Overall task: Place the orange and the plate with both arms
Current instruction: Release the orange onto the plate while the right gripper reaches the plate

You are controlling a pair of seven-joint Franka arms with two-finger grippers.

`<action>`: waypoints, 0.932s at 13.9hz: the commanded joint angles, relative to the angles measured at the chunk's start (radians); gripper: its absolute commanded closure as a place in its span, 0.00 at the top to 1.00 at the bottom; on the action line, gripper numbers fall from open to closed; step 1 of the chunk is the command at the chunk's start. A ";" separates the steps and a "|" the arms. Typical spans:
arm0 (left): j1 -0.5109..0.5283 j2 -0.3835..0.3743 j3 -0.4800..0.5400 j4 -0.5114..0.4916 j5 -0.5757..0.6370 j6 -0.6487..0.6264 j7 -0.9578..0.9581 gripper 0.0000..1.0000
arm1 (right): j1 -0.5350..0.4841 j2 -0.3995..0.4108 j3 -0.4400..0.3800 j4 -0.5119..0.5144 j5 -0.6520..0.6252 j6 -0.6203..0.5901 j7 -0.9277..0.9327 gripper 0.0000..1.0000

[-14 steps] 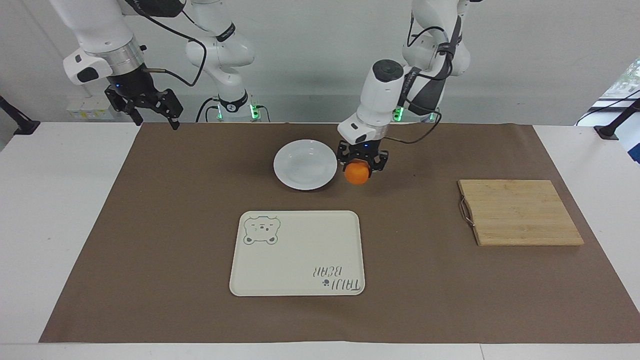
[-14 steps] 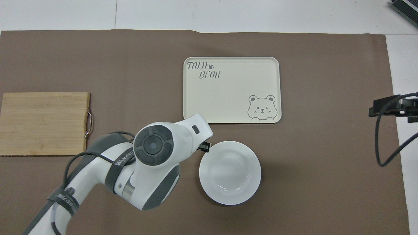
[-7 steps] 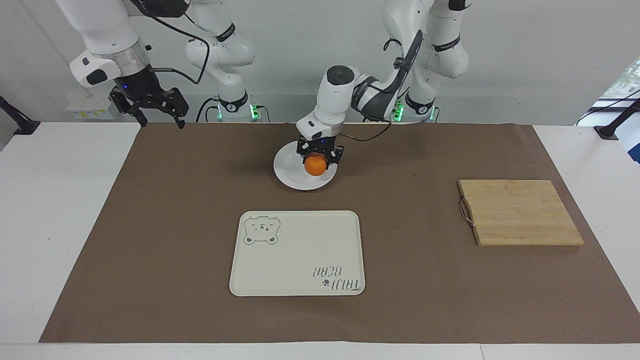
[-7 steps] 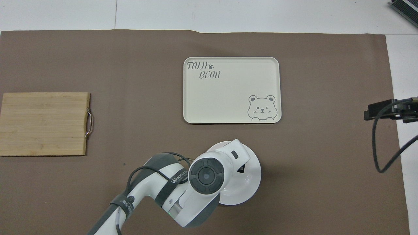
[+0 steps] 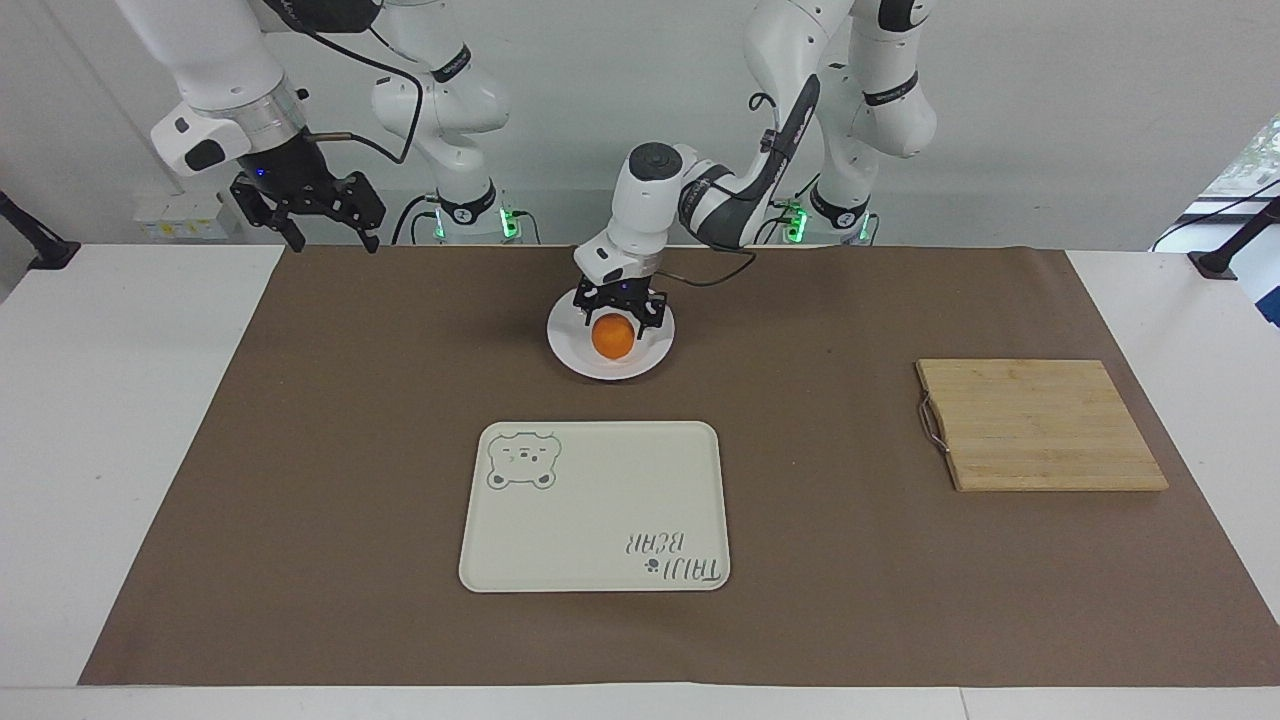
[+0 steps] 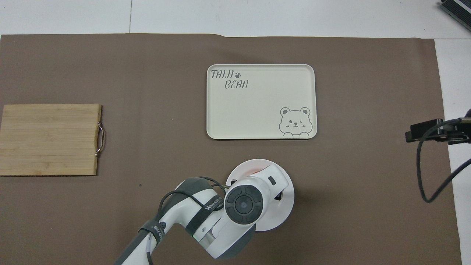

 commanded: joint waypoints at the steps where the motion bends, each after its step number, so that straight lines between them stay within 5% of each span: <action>1: -0.018 -0.017 0.020 -0.003 -0.011 -0.055 0.003 1.00 | -0.016 -0.039 0.000 -0.055 0.071 -0.010 -0.053 1.00; 6: 0.063 -0.114 0.029 0.007 -0.001 -0.162 0.006 1.00 | -0.007 -0.033 -0.001 -0.136 0.180 0.032 -0.168 1.00; 13: 0.365 -0.253 0.030 0.004 0.064 -0.278 0.194 1.00 | 0.054 -0.024 0.002 -0.477 0.406 0.296 -0.309 1.00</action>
